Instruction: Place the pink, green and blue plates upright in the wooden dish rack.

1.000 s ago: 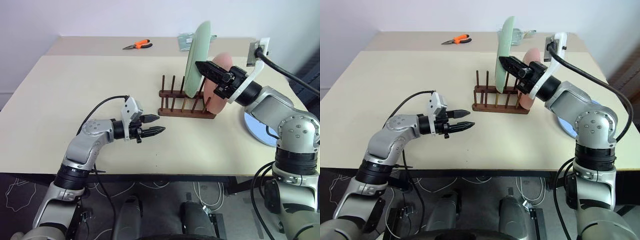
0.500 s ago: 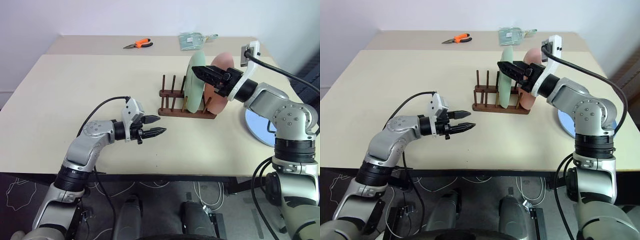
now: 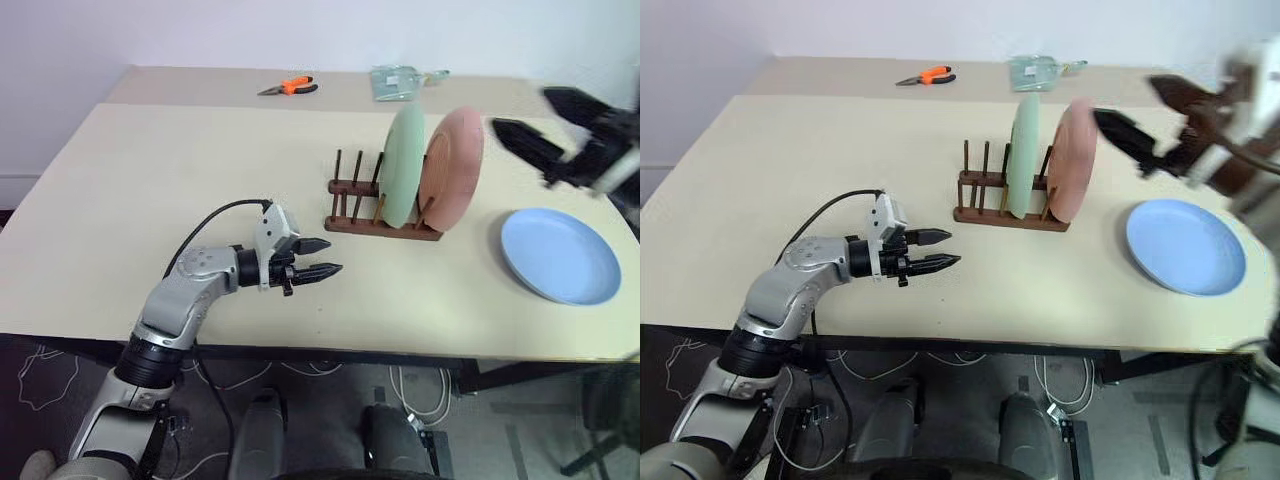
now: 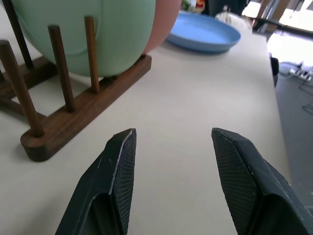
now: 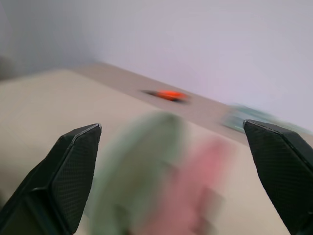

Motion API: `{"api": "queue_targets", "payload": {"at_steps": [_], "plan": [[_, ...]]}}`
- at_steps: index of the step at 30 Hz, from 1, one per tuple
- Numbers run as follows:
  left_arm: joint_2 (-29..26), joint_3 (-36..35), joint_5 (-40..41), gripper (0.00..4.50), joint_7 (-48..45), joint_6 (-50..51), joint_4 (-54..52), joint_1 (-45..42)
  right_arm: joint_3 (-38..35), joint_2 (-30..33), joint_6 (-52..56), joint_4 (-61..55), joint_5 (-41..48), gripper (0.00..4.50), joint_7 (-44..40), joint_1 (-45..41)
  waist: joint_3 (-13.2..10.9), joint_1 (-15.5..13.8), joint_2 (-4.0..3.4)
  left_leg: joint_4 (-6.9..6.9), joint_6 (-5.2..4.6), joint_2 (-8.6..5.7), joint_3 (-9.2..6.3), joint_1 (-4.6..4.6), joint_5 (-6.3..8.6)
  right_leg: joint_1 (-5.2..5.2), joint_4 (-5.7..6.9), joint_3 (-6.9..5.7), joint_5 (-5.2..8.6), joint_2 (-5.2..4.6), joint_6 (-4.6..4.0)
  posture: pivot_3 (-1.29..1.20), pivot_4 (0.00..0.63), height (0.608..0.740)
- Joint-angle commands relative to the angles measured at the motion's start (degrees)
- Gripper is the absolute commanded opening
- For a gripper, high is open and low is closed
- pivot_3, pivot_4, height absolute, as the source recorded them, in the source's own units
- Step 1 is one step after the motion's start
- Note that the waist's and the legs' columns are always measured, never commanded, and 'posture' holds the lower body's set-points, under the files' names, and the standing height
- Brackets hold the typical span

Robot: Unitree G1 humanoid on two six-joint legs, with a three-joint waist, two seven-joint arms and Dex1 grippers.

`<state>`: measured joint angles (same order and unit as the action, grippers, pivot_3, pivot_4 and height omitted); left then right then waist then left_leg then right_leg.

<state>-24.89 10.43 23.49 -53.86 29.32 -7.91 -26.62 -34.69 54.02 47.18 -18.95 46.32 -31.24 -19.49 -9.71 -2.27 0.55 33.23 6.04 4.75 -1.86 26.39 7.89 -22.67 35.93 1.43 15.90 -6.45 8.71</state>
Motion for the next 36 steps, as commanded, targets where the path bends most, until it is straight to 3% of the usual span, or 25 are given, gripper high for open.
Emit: {"api": "queue_targets", "payload": {"at_steps": [1, 6, 9, 13, 16, 23, 30, 36], "plan": [[1.5, 0.5, 1.7, 2.49, -1.1, 0.1, -1.0, -1.9, -3.5, 0.5, -0.6, -4.2, -3.3, 4.48, -2.6, 9.7, 0.0, 0.2, -0.04, 0.02, 0.0, 0.01, 0.01, -0.03, 0.0, 0.0, 0.02, 0.0, 0.0, 0.0, 0.0, 0.0, 0.15, 0.74], [2.4, 2.2, 0.7, 2.49, -2.8, -0.6, 1.0, -3.7, 4.5, -1.3, -4.8, -6.9, -13.4, 4.48, 0.4, 20.5, 0.1, 1.9, -0.13, 0.1, 0.0, 0.01, 0.0, -0.09, -0.01, 0.01, 0.14, 0.02, 0.0, 0.0, 0.0, 0.0, 0.15, 0.74], [3.4, 2.2, 1.3, 2.49, -3.3, -0.5, 2.1, -5.2, 14.7, -5.0, -5.6, -3.0, -21.8, 4.48, 6.9, 21.0, 0.0, 2.6, -0.05, 0.17, 0.0, 0.02, -0.02, -0.13, 0.0, 0.06, 0.13, 0.03, -0.01, 0.0, -0.02, 0.0, 0.15, 0.74], [4.1, 2.2, 0.9, 2.49, -3.4, -0.7, 2.9, -6.1, 20.8, -7.6, -6.5, 4.0, -27.4, 4.48, 9.1, 18.6, 0.0, 2.9, -0.08, 0.22, 0.0, -0.01, -0.03, -0.06, 0.0, 0.07, 0.12, 0.04, -0.01, -0.01, -0.03, 0.0, 0.15, 0.74], [4.1, 2.0, 0.9, 2.49, -3.4, -0.7, 2.8, -6.2, 23.3, -7.6, -8.1, 9.6, -31.6, 3.69, 10.1, 17.0, 0.0, 2.9, -0.07, 0.22, -0.01, -0.01, -0.04, -0.08, 0.0, 0.09, 0.12, 0.03, -0.01, 0.0, -0.02, 0.0, 0.15, 0.74], [3.5, 1.6, 0.6, 2.49, -2.8, -0.7, 1.6, -4.7, 22.4, -7.8, -10.3, 11.7, -33.6, 0.22, 9.1, 13.9, 0.0, 2.8, -0.08, 0.24, -0.01, -0.02, -0.04, -0.07, 0.0, 0.12, 0.12, 0.03, -0.01, 0.0, -0.01, 0.0, 0.15, 0.74], [3.9, -0.4, 2.5, 2.49, -0.7, 0.9, 0.2, -4.1, 17.6, -6.3, -14.7, 6.0, -35.0, 0.1, 8.8, 11.1, 0.0, 2.8, -0.08, 0.23, -0.01, -0.02, -0.04, -0.07, 0.0, 0.1, 0.14, 0.03, -0.01, 0.0, -0.01, 0.0, 0.15, 0.74], [1.4, -0.2, 0.5, 2.49, -1.4, -0.3, 0.8, -2.7, 7.3, -9.4, -13.3, -1.7, -19.8, 0.1, 11.6, -13.2, -0.3, 3.2, -0.63, 0.19, 0.03, 0.0, -0.03, -0.09, -0.03, -0.02, 0.23, 0.06, -0.05, 0.0, -0.02, 0.0, 0.15, 0.74]]}}
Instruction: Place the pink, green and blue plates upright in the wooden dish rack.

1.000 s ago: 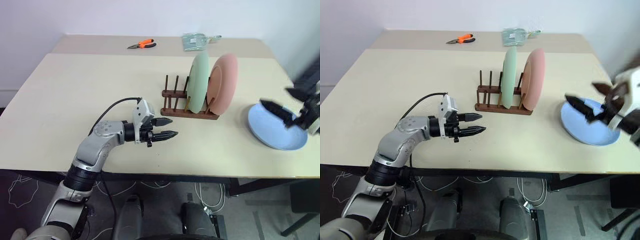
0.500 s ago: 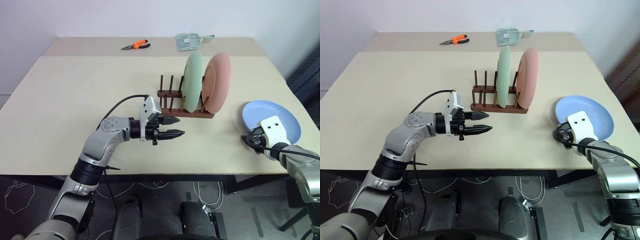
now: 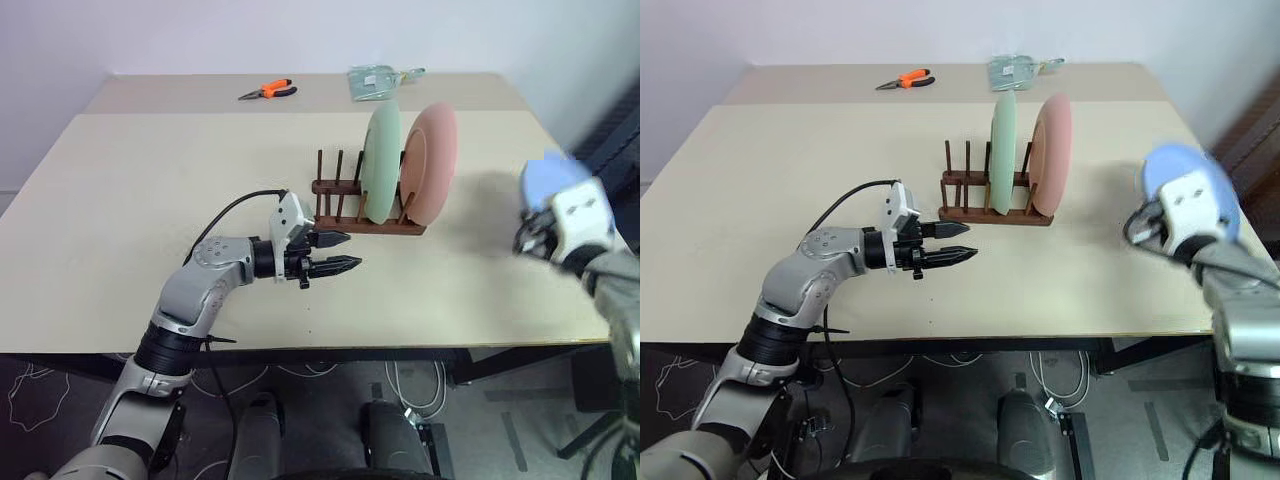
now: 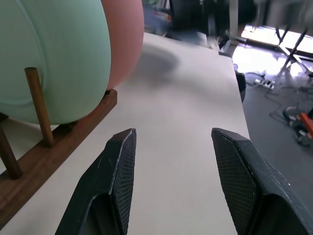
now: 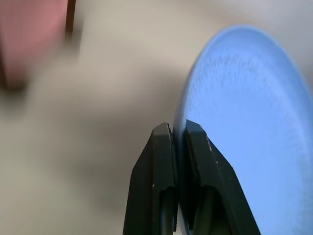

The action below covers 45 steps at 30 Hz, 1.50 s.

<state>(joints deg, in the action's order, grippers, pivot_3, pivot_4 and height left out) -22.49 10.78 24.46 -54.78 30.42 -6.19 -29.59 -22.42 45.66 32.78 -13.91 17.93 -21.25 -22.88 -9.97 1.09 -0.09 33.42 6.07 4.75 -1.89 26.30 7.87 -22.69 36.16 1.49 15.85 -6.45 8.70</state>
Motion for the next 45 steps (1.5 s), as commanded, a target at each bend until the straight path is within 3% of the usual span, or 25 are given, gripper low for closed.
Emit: {"api": "queue_targets", "payload": {"at_steps": [1, 4, 7, 12, 16, 21, 34, 37, 44, 45], "plan": [[-1.3, -0.5, -0.9, 2.49, -0.5, -1.9, -0.5, 0.4, -5.4, -2.2, 3.5, -8.0, 13.0, 0.1, 1.9, -13.7, 0.0, -0.2, 0.02, -0.1, 0.01, 0.02, -0.03, -0.04, -0.01, 0.0, 0.02, -0.02, 0.03, 0.03, 0.04, 0.0, 0.15, 0.74], [-1.5, -1.4, -1.0, 2.49, 0.2, -2.6, 0.1, 0.6, -6.2, -5.6, 9.9, -11.4, 25.4, 0.1, 3.3, -21.7, 0.0, -0.7, 0.21, -0.32, 0.03, 0.04, -0.08, -0.04, -0.02, 0.02, -0.02, -0.07, 0.07, 0.06, 0.11, 0.0, 0.15, 0.74], [-2.5, -4.2, -2.2, 2.49, 1.9, -4.6, 3.4, 0.0, -4.4, -15.2, 14.0, -13.2, 45.0, 0.1, 13.5, -31.0, 0.0, -0.5, 0.23, -0.29, 0.02, 0.03, -0.06, 0.07, -0.01, 0.03, -0.08, -0.11, 0.06, 0.06, 0.1, 0.0, 0.15, 0.74], [-5.3, -6.4, -4.9, 2.49, 2.3, -9.7, 9.2, -0.6, 2.3, -30.1, 13.3, -12.1, 59.2, 0.1, 29.1, -33.3, 0.0, -0.2, 0.21, -0.29, -0.05, 0.06, -0.07, 0.02, -0.08, -0.05, 0.09, -0.11, 0.04, 0.07, 0.07, 0.0, 0.15, 0.74], [-7.3, -9.0, -4.7, 2.49, 1.9, -12.0, 11.2, -0.6, 7.4, -38.9, 11.7, -8.7, 60.1, 0.1, 38.9, -31.2, 0.0, -0.4, 0.2, -0.29, -0.06, 0.05, -0.07, 0.09, -0.08, -0.08, 0.09, -0.11, 0.03, 0.07, 0.09, 0.0, 0.15, 0.74], [-10.8, -11.8, -4.5, 2.49, 0.5, -13.9, 11.7, 1.2, 12.1, -43.4, 10.6, -2.8, 53.7, 0.1, 42.0, -28.4, 0.0, -0.3, 0.2, -0.3, -0.06, 0.05, -0.06, 0.11, -0.08, -0.1, 0.08, -0.11, -0.06, 0.07, 0.24, 0.0, 0.15, 0.74], [-11.3, -11.7, -4.5, 2.49, 1.2, -12.7, 10.1, 2.3, 11.7, -44.6, 9.0, 2.3, 50.4, 0.1, 41.1, -26.2, 0.0, -0.2, 0.19, -0.34, -0.06, 0.07, -0.05, 0.12, -0.08, -0.16, 0.09, -0.11, -0.05, 0.08, 0.23, 0.0, 0.15, 0.74], [-10.8, -11.4, -4.5, 2.49, 1.6, -12.1, 9.4, 2.3, 11.0, -43.9, 8.8, 7.2, 48.9, 1.01, 39.1, -28.1, 0.0, -0.2, 0.19, -0.34, -0.06, 0.07, -0.05, 0.12, -0.08, -0.16, 0.09, -0.11, -0.05, 0.08, 0.24, 0.0, 0.15, 0.74], [-10.4, -11.4, -4.4, 2.49, 2.0, -11.2, 8.4, 2.5, 14.2, -39.7, 9.4, 10.6, 39.3, 4.4, 33.6, -31.4, 0.0, -0.3, 0.18, -0.39, -0.06, 0.06, -0.04, 0.16, -0.08, -0.23, 0.07, -0.11, -0.05, 0.08, 0.25, 0.0, 0.15, 0.74], [-10.4, -11.4, -4.4, 2.49, 2.1, -11.1, 8.1, 2.6, 14.9, -38.8, 9.4, 10.2, 37.7, 4.46, 32.3, -31.5, 0.0, -0.2, 0.17, -0.41, -0.06, 0.06, -0.04, 0.15, -0.08, -0.23, 0.07, -0.11, -0.05, 0.08, 0.25, 0.0, 0.15, 0.74]]}}
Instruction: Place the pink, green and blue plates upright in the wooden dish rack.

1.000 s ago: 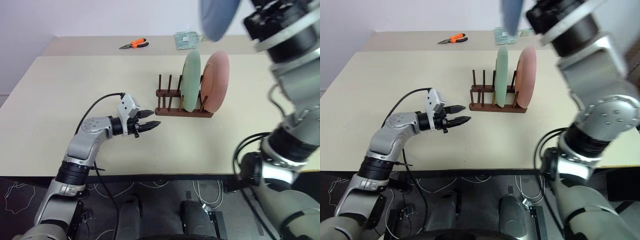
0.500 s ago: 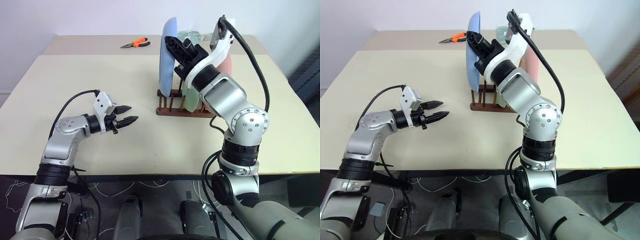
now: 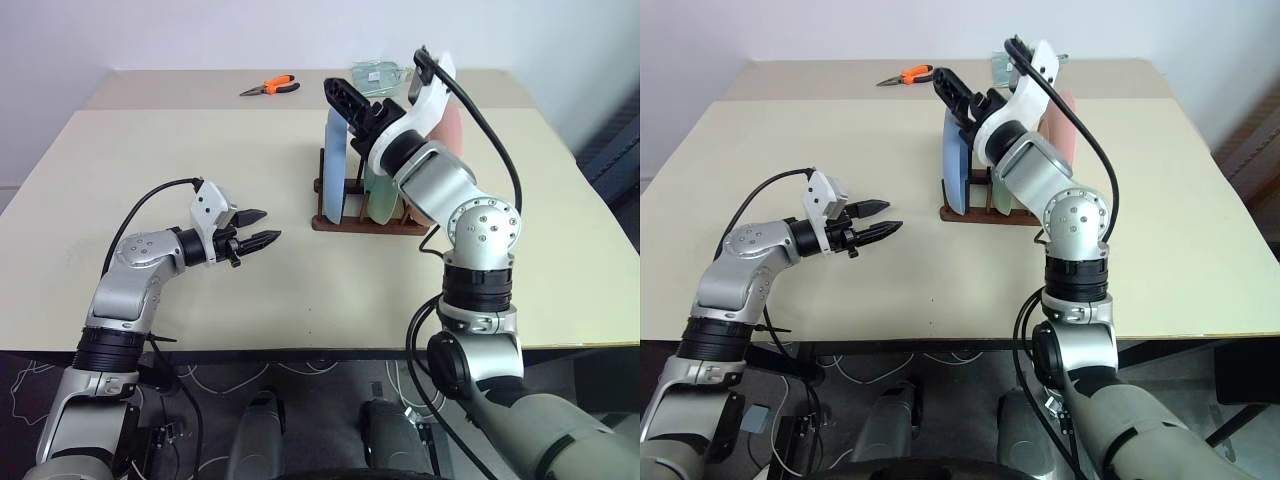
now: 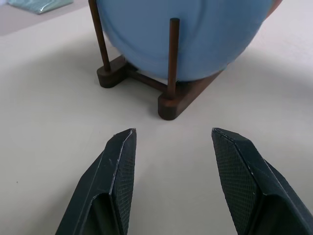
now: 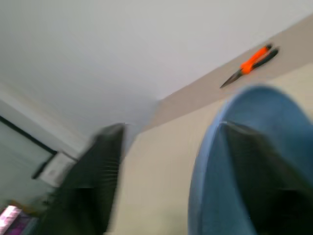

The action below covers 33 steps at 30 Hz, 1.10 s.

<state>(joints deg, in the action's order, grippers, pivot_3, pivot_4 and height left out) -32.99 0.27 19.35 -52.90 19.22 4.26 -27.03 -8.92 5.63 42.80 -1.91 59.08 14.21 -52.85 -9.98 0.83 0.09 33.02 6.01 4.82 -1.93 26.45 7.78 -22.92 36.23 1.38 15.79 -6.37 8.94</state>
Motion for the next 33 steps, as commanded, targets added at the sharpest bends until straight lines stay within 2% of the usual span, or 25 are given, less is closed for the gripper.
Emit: {"api": "queue_targets", "payload": {"at_steps": [1, 5, 8, 10, 13, 14, 16, 17, 19, 22, 25, 33], "plan": [[0.1, -0.9, 0.8, 2.49, 0.3, 0.3, -2.7, 0.2, 3.0, 3.1, -0.5, -2.6, -5.9, 4.46, -5.1, -1.9, 0.0, 0.0, -0.01, -0.01, 0.0, 0.0, 0.0, 0.0, 0.0, 0.0, 0.0, 0.0, 0.0, 0.0, 0.0, 0.0, 0.15, 0.74], [0.6, -0.4, 1.0, 2.49, 0.5, 1.1, -4.0, 1.0, 9.0, 10.7, -0.7, -7.6, -14.8, 4.46, -12.9, -2.3, 0.0, -0.1, -0.01, 0.01, 0.0, 0.0, 0.02, 0.04, 0.0, -0.05, -0.02, 0.01, 0.02, 0.0, -0.05, 0.0, 0.15, 0.74], [1.3, -0.1, 0.8, 2.49, 1.2, 1.6, -5.0, 1.1, 8.4, 16.5, -1.5, -14.6, -17.4, 4.46, -17.7, -0.5, 0.0, -0.2, 0.0, -0.02, 0.0, 0.0, 0.03, 0.06, 0.0, -0.09, -0.02, 0.01, 0.09, 0.0, -0.17, 0.0, 0.15, 0.74], [1.7, 0.0, 0.5, 2.49, 1.5, 1.8, -5.0, 0.9, 5.5, 22.6, -1.9, -20.7, -16.9, 4.46, -23.4, 2.8, 0.0, -0.4, 0.02, -0.02, 0.0, 0.0, 0.03, 0.08, 0.0, -0.09, -0.04, 0.01, 0.09, 0.0, -0.15, 0.0, 0.15, 0.74], [1.5, -0.3, 0.2, 2.49, 1.3, 0.9, -3.6, 1.1, -3.8, 36.9, 0.2, -30.6, -12.9, 4.46, -37.2, 17.0, 0.0, -1.7, 0.21, -0.01, 0.02, -0.02, 0.03, 0.1, 0.02, 0.02, -0.22, -0.01, 0.11, -0.01, -0.17, 0.0, 0.15, 0.74], [0.7, -0.4, -0.4, 2.49, 0.5, -0.1, -2.3, 1.3, -9.0, 41.3, 1.6, -32.2, -12.6, 4.46, -41.0, 24.7, 0.0, -1.9, 0.22, -0.01, 0.0, -0.02, 0.03, 0.07, 0.06, 0.14, -0.33, -0.03, 0.13, -0.01, -0.18, 0.0, 0.15, 0.74], [-0.7, -0.2, -1.5, 2.49, -0.7, -1.9, 0.2, 1.5, -18.8, 46.4, 2.0, -33.1, -13.9, 4.46, -47.9, 39.5, 0.0, -1.8, 0.22, -0.01, -0.05, -0.02, 0.1, 0.04, 0.09, 0.26, -0.56, -0.03, 0.14, -0.03, -0.21, 0.0, 0.15, 0.74], [-0.9, 0.0, -1.9, 2.49, -0.8, -2.4, 0.8, 1.4, -21.9, 47.7, 1.6, -33.0, -14.1, 4.46, -50.4, 44.2, 0.0, -1.5, 0.22, -0.01, -0.06, -0.02, 0.12, 0.05, 0.09, 0.29, -0.62, -0.02, 0.13, -0.03, -0.21, 0.0, 0.15, 0.74], [-1.4, 0.1, -2.5, 2.49, -1.2, -3.6, 2.3, 1.3, -26.1, 48.0, 0.5, -32.0, -15.2, 4.46, -53.0, 51.5, 0.0, -0.9, 0.15, 0.03, -0.07, -0.02, 0.22, 0.01, 0.09, 0.27, -0.64, 0.05, 0.07, -0.06, -0.29, 0.0, 0.15, 0.74], [-2.0, -0.3, -2.8, 2.49, -2.0, -4.6, 3.7, 1.1, -27.1, 47.6, -2.9, -30.3, -19.6, 4.46, -54.7, 57.2, 0.0, 0.1, 0.17, 0.12, -0.07, -0.01, 0.21, -0.18, 0.08, 0.37, -0.63, 0.06, -0.06, -0.06, -0.45, 0.0, 0.15, 0.74], [-3.1, -1.2, -3.2, 2.49, -2.3, -5.7, 5.1, 1.4, -23.5, 46.3, -6.5, -26.3, -23.6, 4.46, -54.5, 57.6, 0.0, 0.3, 0.23, 0.17, -0.06, -0.01, 0.19, -0.21, 0.08, 0.37, -0.66, 0.06, -0.14, -0.06, -0.55, 0.0, 0.15, 0.74], [-3.6, -2.6, -2.1, 2.49, 0.3, -3.6, -1.4, 5.4, -16.3, 43.2, -13.3, -13.5, -28.9, 4.46, -55.6, 51.6, -0.1, -0.2, 0.26, 0.08, -0.08, -0.03, 0.18, -0.08, 0.07, 0.31, -0.77, 0.05, -0.12, -0.05, -0.51, 0.0, 0.15, 0.74]]}}
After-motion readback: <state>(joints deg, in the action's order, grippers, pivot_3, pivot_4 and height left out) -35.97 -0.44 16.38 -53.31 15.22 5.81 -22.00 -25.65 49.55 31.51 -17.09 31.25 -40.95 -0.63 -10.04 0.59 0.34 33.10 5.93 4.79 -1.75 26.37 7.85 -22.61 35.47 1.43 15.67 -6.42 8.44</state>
